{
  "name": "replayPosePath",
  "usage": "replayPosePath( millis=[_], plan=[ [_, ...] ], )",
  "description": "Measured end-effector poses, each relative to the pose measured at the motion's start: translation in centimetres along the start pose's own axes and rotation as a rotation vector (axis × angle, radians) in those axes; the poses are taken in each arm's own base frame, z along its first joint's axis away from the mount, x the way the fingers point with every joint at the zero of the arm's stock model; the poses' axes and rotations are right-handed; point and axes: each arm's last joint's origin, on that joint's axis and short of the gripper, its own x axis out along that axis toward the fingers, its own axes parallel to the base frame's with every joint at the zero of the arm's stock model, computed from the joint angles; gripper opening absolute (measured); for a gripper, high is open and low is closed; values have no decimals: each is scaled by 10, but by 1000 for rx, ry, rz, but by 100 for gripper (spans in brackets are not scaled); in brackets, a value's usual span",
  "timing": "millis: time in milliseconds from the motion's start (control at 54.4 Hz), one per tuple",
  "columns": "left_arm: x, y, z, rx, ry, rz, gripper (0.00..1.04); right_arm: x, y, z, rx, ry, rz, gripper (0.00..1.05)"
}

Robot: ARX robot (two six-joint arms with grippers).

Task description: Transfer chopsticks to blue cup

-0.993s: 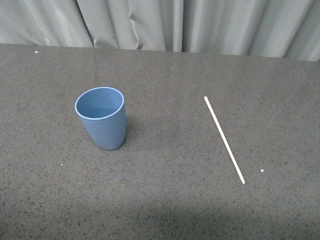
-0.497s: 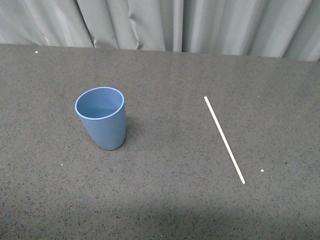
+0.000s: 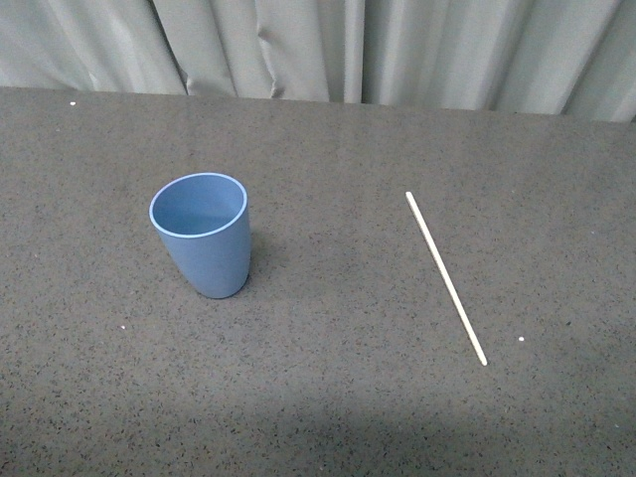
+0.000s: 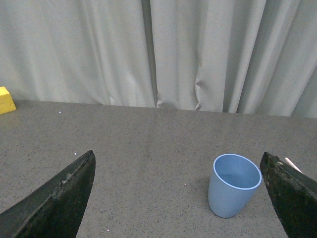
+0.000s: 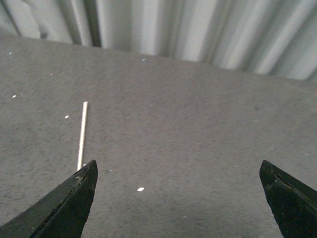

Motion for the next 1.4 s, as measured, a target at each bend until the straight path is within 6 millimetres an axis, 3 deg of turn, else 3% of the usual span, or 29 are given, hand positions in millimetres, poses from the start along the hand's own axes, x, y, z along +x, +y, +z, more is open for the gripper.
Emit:
replayPosePath(
  millis=[147,239,552,791,1085,1398],
  plan=[
    [0,0,0,0,0,0,98,42,11,10,42,130,81,95],
    [0,0,0,0,0,0,98,81,21,12,81,242,118,95],
    [0,0,0,0,0,0,98,168,59,-12,113,573,167,95],
    [0,0,0,0,0,0,98,210,79,-17,122,703,169,95],
    [0,0,0,0,0,0,98,244,102,-20,116,810,182,95],
    [0,0,0,0,0,0,98,262,114,-23,81,854,160,33]
  ],
)
